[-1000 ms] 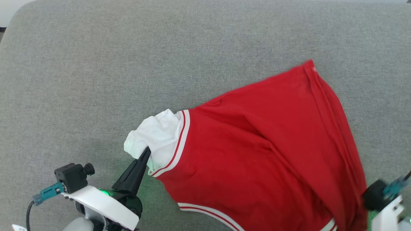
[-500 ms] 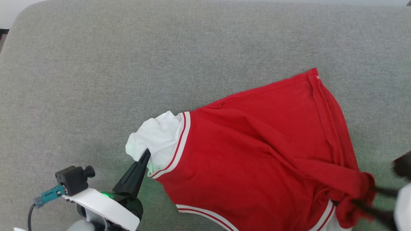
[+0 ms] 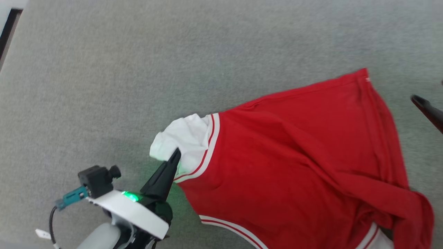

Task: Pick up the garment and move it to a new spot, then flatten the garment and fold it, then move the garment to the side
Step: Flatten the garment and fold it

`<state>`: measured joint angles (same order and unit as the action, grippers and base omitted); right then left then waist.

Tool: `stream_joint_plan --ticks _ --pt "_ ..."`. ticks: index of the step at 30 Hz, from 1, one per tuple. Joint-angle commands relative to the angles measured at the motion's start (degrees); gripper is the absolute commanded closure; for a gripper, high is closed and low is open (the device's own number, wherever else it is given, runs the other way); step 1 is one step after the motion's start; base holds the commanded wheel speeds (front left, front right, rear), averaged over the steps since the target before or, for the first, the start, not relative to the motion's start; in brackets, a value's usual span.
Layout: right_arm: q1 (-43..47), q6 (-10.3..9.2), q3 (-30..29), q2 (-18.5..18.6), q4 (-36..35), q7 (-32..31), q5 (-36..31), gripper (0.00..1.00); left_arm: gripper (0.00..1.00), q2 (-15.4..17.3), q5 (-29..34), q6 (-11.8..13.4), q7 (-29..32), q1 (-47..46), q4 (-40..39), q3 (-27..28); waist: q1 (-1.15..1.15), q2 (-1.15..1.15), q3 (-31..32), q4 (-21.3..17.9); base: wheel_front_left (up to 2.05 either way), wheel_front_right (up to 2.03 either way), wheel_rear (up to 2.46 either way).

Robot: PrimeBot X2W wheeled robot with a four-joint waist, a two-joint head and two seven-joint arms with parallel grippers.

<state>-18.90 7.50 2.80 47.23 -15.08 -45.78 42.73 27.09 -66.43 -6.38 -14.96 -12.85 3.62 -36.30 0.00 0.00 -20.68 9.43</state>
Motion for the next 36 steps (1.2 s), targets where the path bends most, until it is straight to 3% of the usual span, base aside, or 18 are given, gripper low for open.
stream_joint_plan --ticks 1,7,12,13,14,15,16,22,25,30,36 --pt "-4.68 -0.03 3.32 -0.9 3.61 0.25 -1.28 0.0 1.0 -0.66 1.07 -0.41 -0.23 -1.71 0.54 -0.33 0.0 0.0 -2.09 1.71 0.0 0.0 0.0" --pt "-15.78 -0.03 14.59 -2.75 16.63 -1.05 -1.96 0.0 1.0 -2.54 1.45 -0.94 -0.01 -5.03 2.64 -2.29 0.0 0.0 -4.82 4.26 0.0 0.0 0.0" --pt "-19.1 -0.02 23.32 -3.18 24.1 -2.83 -1.08 0.0 1.0 -3.77 1.38 -1.1 -0.1 -6.58 4.02 -3.46 0.0 0.0 -5.44 5.87 0.0 0.0 0.0" --pt "-18.92 -0.01 25.11 -3.37 25.14 -3.56 -0.24 0.48 1.0 -4.03 1.3 -1.12 -0.13 -6.73 4.19 -3.66 0.0 0.0 -5.38 6.08 0.0 0.0 0.0" --pt "-18.89 -0.01 26.58 -3.35 25.84 -4.07 0.48 0.75 1.0 -4.13 1.23 -1.14 -0.15 -6.75 4.29 -3.84 0.0 0.0 -5.26 6.25 0.0 0.0 0.0" --pt "-18.89 -0.01 26.58 -3.35 25.84 -4.07 0.48 0.75 1.0 -4.13 1.23 -1.14 -0.15 -6.75 4.29 -3.84 0.0 0.0 -5.26 6.25 0.0 0.0 0.0" --pt "-19.11 -0.01 27.56 -3.34 26.46 -4.03 1.29 1.0 1.0 -4.22 1.05 -1.15 -0.18 -6.77 4.34 -4.06 0.0 0.0 -5.11 6.34 0.0 0.0 0.0" --pt "-22.85 -0.03 27.55 -3.49 30.06 2.86 3.88 1.0 1.0 -2.35 0.69 -1.18 0.03 -8.25 5.51 -6.26 0.0 0.0 -2.39 5.39 0.0 0.0 0.0" --pt "-25.69 -0.03 24.86 -5.37 33.51 7.87 5.31 1.0 1.0 -1.01 0.02 -1.19 0.71 -11.39 6.39 -6.23 0.0 0.0 -0.29 4.07 0.0 0.0 0.0" --pt "-33.1 -0.03 19.72 -9.3 41.35 15.9 4.72 1.0 1.0 -0.64 -3.41 -1.19 2.28 -24.35 9.18 -2.57 0.0 0.0 0.71 0.94 0.0 0.0 0.0" --pt "-47.75 -0.04 15.58 -11.66 47.9 23.91 -2.79 1.0 1.0 -1.32 -4.61 -1.12 4.92 -45.65 18.49 2.35 0.0 0.0 -4.32 -2.58 0.0 0.0 0.0"
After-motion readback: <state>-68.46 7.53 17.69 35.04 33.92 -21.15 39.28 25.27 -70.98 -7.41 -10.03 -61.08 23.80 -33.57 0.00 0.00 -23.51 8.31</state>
